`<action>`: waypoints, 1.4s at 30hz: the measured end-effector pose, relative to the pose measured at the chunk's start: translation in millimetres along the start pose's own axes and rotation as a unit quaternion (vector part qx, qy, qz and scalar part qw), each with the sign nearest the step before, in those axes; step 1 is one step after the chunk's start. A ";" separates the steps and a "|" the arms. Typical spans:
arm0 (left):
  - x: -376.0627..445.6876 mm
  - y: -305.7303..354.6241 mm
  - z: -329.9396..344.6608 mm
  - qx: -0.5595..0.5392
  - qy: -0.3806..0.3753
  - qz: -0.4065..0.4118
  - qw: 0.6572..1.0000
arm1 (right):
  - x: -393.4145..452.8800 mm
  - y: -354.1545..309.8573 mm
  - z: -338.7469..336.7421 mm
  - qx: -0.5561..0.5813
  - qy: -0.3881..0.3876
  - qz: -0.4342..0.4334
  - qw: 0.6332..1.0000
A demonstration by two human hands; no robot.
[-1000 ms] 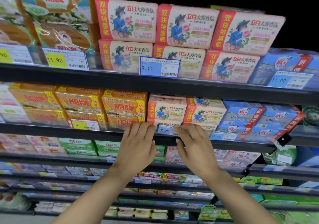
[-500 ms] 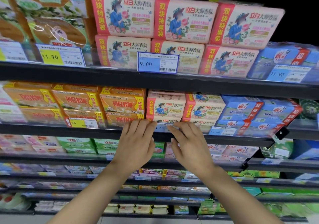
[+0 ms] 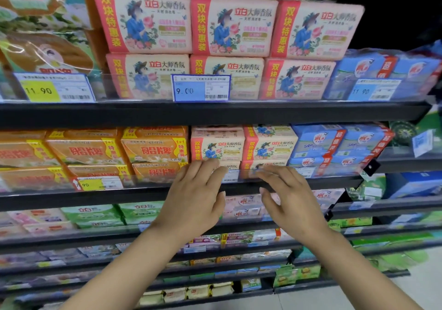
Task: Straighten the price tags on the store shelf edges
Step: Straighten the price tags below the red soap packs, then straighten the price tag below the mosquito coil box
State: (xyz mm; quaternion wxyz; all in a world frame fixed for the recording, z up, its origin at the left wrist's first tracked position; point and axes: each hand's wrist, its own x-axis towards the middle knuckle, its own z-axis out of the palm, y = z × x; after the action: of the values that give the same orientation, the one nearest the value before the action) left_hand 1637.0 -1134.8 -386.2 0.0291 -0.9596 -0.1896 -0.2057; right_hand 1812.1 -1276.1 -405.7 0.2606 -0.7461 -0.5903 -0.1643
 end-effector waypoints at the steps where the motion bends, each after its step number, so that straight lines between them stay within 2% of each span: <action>1: 3.1 3.8 0.0 -0.007 -0.004 0.020 1.000 | -3.4 4.1 -5.3 -0.008 0.003 0.010 1.000; 11: 55.7 73.1 23.6 -0.095 0.001 0.223 0.970 | -57.7 32.5 -55.3 -0.118 0.017 0.136 0.984; 15: 76.7 115.8 34.7 -0.105 -0.033 0.267 0.958 | -86.4 45.0 -80.5 -0.144 0.020 0.176 0.974; 19: 91.7 168.5 38.0 -0.119 -0.025 0.293 0.948 | -120.5 65.3 -115.0 -0.167 0.039 0.186 0.968; 23: 102.4 234.3 35.7 -0.127 -0.026 0.296 0.946 | -159.1 99.6 -154.8 -0.175 0.066 0.196 0.963; 26: 107.4 283.1 37.1 -0.127 -0.055 0.298 0.944 | -187.5 127.5 -184.1 -0.176 0.087 0.196 0.961; 31: 116.6 341.8 38.8 -0.114 -0.049 0.274 0.954 | -224.9 172.7 -230.3 -0.183 0.073 0.177 0.964; 36: 129.0 366.3 34.0 -0.115 -0.044 0.219 0.968 | -242.7 207.0 -255.5 -0.175 0.063 0.156 0.970; 42: 148.7 364.8 34.7 -0.120 -0.039 0.169 0.978 | -231.0 248.1 -263.7 -0.169 0.063 0.129 0.975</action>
State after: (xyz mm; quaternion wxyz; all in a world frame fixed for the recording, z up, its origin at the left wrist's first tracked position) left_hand 1912.8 -1415.8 -349.5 -0.0596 -0.9816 0.0001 -0.1813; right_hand 2010.8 -1655.0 -368.0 0.1863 -0.8374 -0.4353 -0.2730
